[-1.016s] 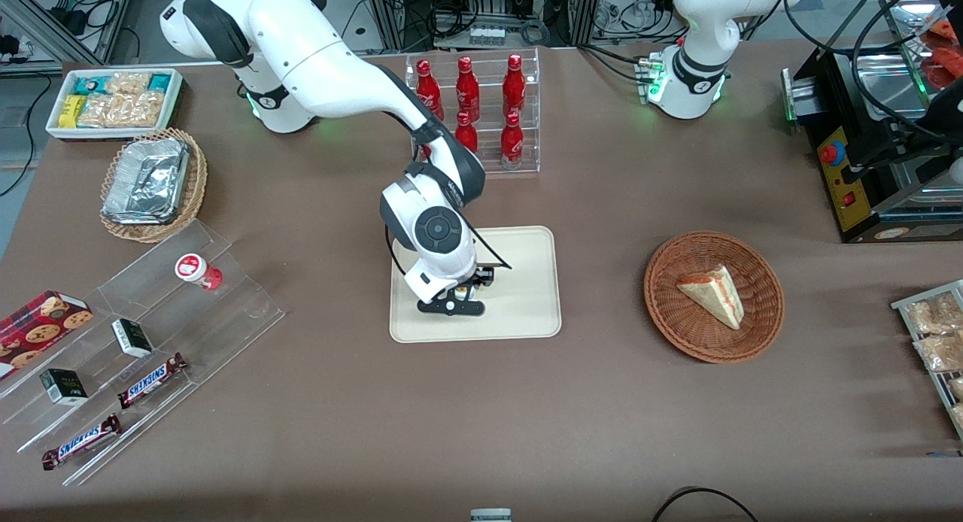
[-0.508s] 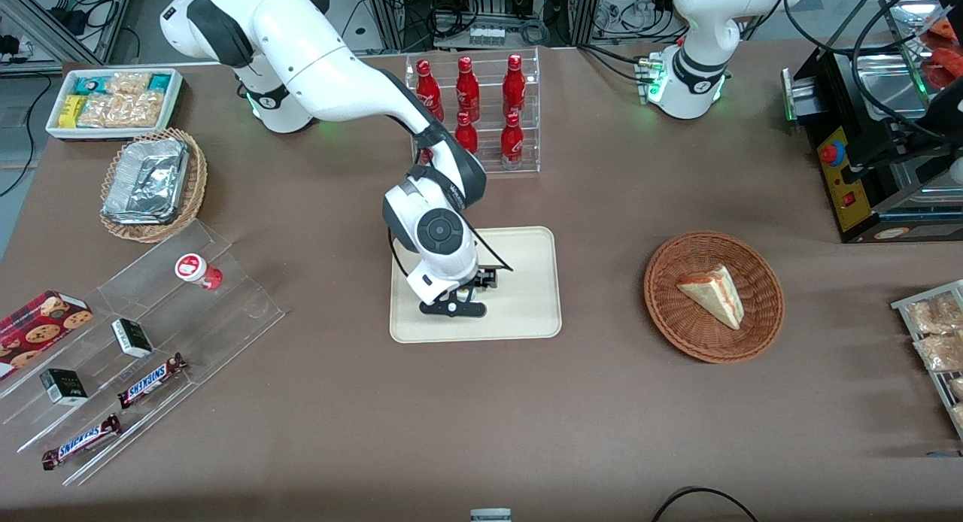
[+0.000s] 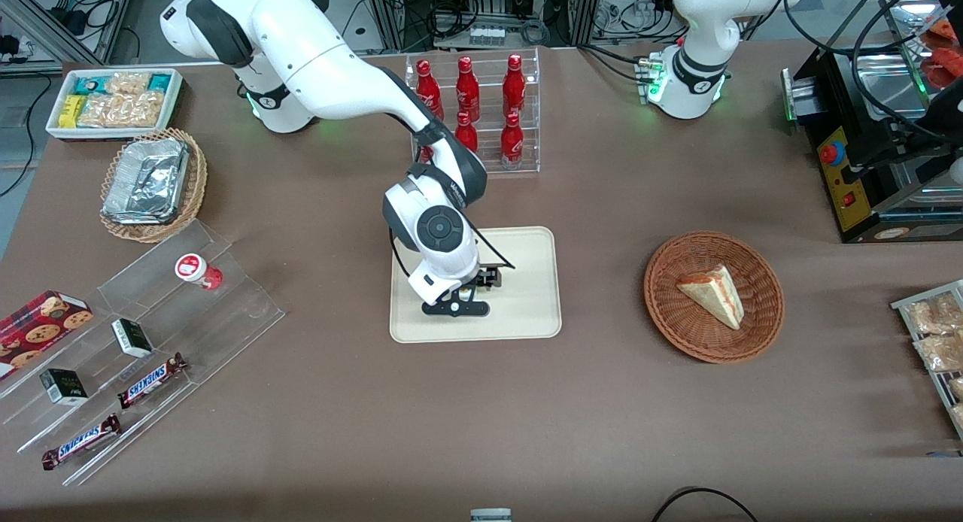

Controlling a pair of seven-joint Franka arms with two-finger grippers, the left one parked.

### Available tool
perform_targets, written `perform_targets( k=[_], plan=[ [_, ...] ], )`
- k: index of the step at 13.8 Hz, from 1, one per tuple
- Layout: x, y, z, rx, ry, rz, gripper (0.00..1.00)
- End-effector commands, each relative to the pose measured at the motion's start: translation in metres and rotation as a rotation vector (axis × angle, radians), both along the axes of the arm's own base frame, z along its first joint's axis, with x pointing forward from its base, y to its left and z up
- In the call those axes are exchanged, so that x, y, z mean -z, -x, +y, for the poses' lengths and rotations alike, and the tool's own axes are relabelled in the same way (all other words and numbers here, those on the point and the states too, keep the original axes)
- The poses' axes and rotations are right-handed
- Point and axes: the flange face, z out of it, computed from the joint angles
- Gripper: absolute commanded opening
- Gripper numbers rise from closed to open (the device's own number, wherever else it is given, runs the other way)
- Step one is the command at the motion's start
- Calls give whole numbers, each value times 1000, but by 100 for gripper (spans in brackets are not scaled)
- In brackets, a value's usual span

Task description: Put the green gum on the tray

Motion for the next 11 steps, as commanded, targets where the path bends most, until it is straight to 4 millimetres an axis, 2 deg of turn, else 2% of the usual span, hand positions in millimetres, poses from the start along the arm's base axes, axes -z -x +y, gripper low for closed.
perform_targets(
  k=[1, 6, 9, 11],
  plan=[
    [-42, 2, -4, -67, 2, 43, 100],
    [-127, 14, -24, -123, 10, 111, 100],
    [-170, 13, -56, -201, 11, 156, 100],
    [-187, 12, -78, -238, 17, 192, 100]
  ],
)
